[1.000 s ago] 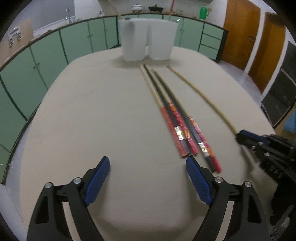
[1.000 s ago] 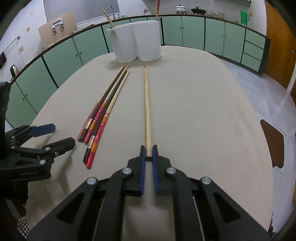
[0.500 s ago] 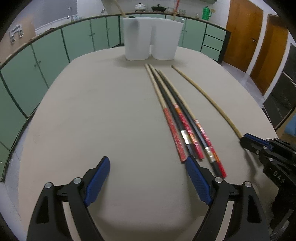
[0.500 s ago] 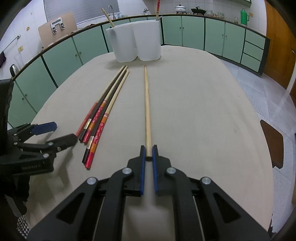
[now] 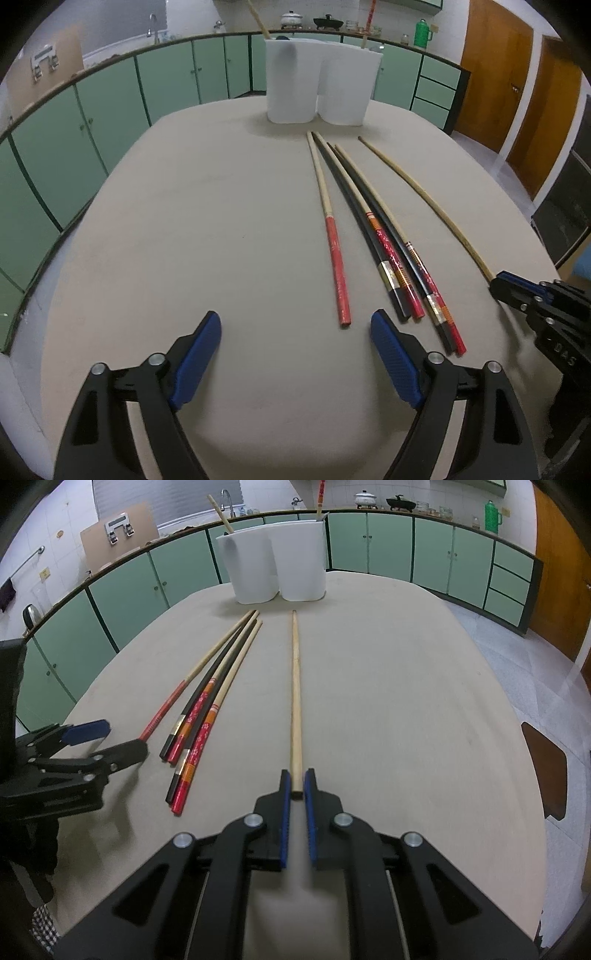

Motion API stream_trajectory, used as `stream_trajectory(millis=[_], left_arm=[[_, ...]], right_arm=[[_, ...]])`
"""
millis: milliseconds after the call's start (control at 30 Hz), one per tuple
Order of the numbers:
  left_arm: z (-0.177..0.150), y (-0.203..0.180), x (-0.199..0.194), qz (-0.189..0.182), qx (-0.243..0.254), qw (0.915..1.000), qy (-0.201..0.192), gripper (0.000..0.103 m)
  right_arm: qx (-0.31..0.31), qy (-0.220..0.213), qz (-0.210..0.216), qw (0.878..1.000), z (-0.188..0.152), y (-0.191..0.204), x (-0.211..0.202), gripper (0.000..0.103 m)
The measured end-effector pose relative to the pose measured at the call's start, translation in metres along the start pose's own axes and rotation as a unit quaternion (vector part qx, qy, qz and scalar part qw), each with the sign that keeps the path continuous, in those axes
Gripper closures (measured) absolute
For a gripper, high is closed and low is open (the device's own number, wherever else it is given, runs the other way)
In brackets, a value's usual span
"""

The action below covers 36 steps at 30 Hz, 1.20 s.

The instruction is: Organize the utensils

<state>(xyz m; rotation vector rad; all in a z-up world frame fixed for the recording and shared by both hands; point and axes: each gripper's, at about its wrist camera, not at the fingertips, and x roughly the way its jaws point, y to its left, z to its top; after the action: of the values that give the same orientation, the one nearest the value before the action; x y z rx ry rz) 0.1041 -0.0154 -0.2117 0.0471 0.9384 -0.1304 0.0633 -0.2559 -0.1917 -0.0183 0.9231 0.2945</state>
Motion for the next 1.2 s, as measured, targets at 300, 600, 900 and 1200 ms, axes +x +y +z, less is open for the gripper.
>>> stream_trajectory(millis=[300,600,900,1200], left_arm=[[0.0,-0.009,-0.002,-0.002,0.019,0.9995,-0.025,0.085],[0.001,-0.013,-0.008,-0.014,0.012,0.9995,-0.027,0.097],[0.022,0.0,-0.059,-0.011,0.004,0.9963,-0.085,0.097],[0.06,0.006,-0.11,-0.021,-0.001,0.9888,-0.148,0.097]], right_arm=[[-0.009,0.0,-0.007,1.0,0.004,0.004,0.003,0.096],[-0.009,-0.002,-0.008,1.0,0.007,0.005,-0.002,0.097],[-0.016,-0.041,0.003,0.999,0.035,0.005,-0.041,0.097],[-0.031,-0.077,0.006,0.997,0.082,0.009,-0.085,0.097]])
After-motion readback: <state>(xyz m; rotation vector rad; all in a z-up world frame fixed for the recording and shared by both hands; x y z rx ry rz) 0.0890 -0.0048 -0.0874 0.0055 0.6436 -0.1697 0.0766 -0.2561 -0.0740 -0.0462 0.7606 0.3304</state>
